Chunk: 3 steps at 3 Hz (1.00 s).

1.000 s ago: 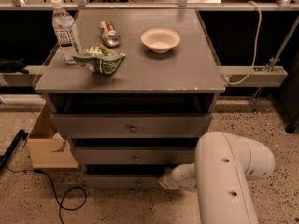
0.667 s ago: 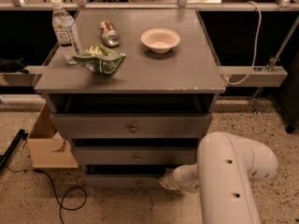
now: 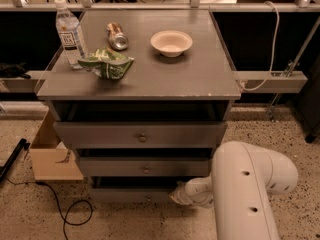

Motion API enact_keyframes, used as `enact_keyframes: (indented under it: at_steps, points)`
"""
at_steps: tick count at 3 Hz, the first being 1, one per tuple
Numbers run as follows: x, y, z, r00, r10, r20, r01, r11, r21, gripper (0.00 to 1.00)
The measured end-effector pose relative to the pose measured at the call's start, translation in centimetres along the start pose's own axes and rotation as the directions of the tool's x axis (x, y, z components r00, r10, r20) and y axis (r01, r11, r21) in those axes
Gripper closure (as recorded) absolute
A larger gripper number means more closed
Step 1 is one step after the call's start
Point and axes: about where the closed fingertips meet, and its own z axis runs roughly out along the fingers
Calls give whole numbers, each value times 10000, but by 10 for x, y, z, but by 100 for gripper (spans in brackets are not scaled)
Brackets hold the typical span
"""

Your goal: Open bottom drawer

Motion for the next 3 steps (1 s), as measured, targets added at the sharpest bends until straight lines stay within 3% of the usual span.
enact_keyframes:
  at_steps: [3]
  points:
    - [0,1,1,10000,-48,-34,48,10000,-35,15]
